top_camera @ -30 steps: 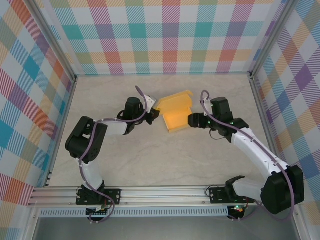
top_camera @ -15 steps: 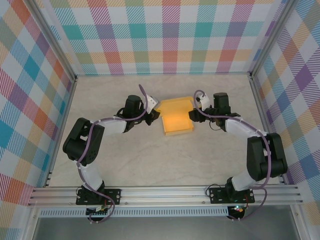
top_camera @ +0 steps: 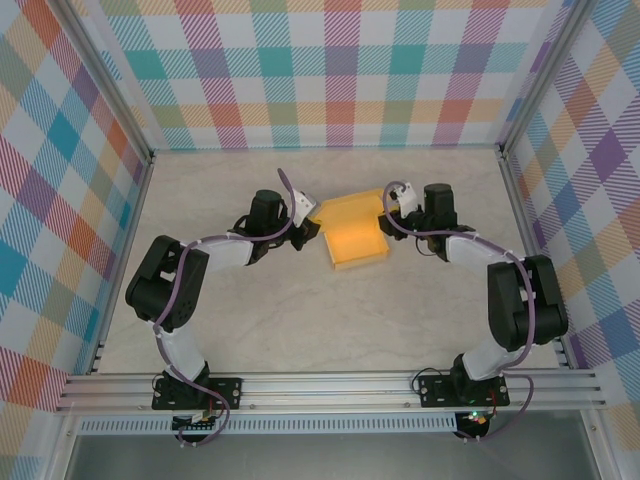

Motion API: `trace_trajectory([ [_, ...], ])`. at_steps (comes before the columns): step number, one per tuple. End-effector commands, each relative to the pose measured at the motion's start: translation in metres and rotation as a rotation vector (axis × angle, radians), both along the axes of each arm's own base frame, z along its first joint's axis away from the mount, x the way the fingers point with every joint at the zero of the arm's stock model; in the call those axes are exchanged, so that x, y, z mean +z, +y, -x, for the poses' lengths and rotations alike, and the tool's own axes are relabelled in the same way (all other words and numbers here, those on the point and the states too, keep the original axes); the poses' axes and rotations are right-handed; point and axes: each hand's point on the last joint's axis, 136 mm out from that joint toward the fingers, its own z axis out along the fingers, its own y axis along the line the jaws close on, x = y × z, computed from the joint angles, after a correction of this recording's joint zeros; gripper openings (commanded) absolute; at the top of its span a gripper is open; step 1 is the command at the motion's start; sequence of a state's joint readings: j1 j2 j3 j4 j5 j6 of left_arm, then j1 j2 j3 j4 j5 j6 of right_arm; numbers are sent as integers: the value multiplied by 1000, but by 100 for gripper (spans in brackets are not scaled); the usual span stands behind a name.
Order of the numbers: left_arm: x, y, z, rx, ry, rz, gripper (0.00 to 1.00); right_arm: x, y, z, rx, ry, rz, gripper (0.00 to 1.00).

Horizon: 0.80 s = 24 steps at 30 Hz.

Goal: Fold the paper box

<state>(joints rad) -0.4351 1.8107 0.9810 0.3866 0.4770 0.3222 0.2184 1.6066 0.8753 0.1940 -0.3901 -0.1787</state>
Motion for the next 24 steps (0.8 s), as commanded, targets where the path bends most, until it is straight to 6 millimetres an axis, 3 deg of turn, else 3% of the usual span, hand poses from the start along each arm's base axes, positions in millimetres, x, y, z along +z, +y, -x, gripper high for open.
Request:
trace_trajectory([
  [1,20,1,-7,14,-34,30,8,12,7,-11,16,-58,19,21],
  [12,22,2,-13,60,-23,67,9,9,20,-12,-37,-79,66,11],
  [14,22,4,-12,59,-23,59,6,12,17,-5,-28,-86,67,18],
  [17,24,8,-10,51,-23,57,1,19,12,12,11,-84,10,42],
  [19,23,10,-7,37,-22,60,0,17,11,19,31,-77,15,48],
  [24,26,9,4,-27,-32,70,0,13,-5,0,-66,-129,84,59],
])
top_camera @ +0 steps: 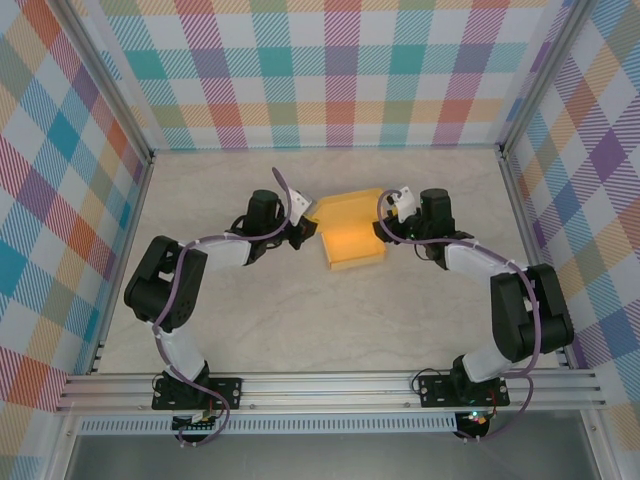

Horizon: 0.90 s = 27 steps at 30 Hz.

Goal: Fold the paper box

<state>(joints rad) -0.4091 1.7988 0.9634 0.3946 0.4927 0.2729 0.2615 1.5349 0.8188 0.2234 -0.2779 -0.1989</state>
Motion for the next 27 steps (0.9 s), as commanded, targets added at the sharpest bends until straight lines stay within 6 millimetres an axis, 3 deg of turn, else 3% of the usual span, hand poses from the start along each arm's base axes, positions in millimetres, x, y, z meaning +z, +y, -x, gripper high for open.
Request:
trace_trajectory([
  [1,25,-2,8,-71,-69,38,0,6,-5,-13,-29,-54,30,59],
  [6,29,-2,18,-116,-70,50,0,1,3,-24,-55,1,7,60],
  [11,30,13,23,-86,-60,26,0,0,20,-13,-144,25,-79,59],
  [16,24,27,33,-74,-44,-8,0,-21,32,1,-152,-13,-89,60],
  [27,16,30,38,-93,-30,-46,1,-17,34,5,-84,-114,-64,47],
])
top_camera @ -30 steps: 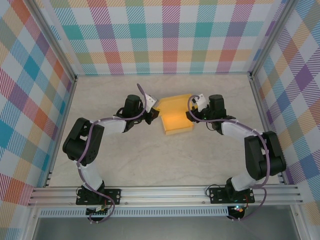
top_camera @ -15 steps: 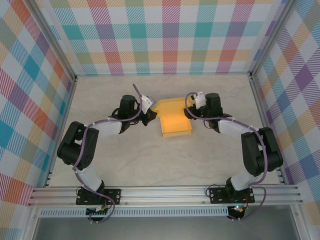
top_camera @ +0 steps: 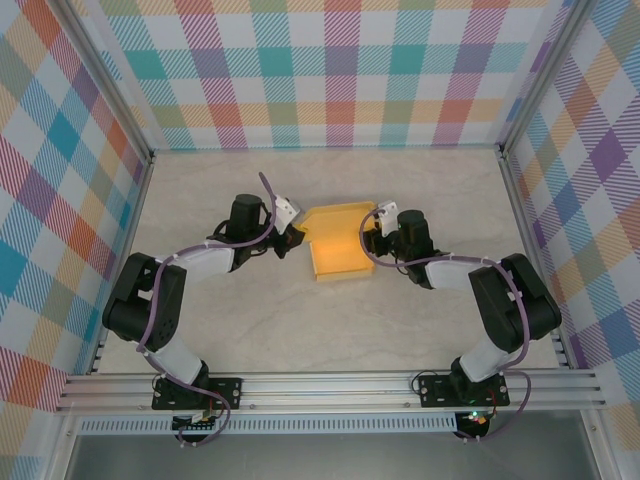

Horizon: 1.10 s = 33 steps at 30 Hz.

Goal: Fold the paper box

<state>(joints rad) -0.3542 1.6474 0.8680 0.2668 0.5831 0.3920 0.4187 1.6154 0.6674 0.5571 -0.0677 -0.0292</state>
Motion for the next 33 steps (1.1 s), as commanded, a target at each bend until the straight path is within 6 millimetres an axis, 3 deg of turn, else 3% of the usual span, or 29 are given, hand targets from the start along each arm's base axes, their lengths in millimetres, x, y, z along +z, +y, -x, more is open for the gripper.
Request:
trace_trajectory([
  [1,7,4,2,-13,-24,-9,1,15,3,-3,28,-74,-5,44],
  [7,5,11,-8,62,-17,-30,3,9,6,1,54,-45,-6,21],
  [11,2,13,-13,115,-2,-40,7,4,9,4,57,-18,-11,15],
  [16,4,-1,-13,174,45,-8,11,1,24,9,47,1,5,10],
  [22,0,-14,-10,343,112,39,14,-4,22,9,-141,19,51,9],
  [28,-14,-8,-4,549,171,77,15,-8,28,15,-234,-7,87,8],
  [33,-26,-11,4,586,174,77,16,-19,30,20,-264,33,60,10],
])
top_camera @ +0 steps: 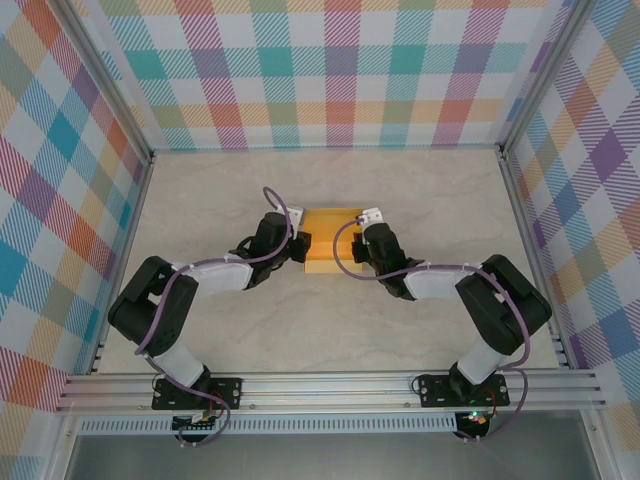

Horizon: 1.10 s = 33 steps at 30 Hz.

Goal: Fold the paper box

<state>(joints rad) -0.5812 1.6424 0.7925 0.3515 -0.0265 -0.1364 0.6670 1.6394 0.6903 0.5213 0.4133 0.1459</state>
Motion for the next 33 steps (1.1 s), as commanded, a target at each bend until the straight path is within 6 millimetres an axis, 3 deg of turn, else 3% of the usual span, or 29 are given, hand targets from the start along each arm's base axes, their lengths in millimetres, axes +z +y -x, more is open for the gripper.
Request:
trace_trajectory([
  [1,-1,-9,9,33,6,49,16,-16,7,8,-5,56,-25,11],
  [8,-14,-6,9,72,44,12,16,-5,12,20,52,77,-55,19],
  [15,8,-13,3,55,67,4,15,-11,6,29,61,89,-37,15],
  [19,12,-28,4,33,134,62,15,-17,6,28,61,97,-25,12],
  [23,15,-27,3,64,147,89,15,-15,5,25,46,92,-26,11],
  [33,-5,-35,12,68,216,158,16,-14,8,22,12,103,-58,11],
])
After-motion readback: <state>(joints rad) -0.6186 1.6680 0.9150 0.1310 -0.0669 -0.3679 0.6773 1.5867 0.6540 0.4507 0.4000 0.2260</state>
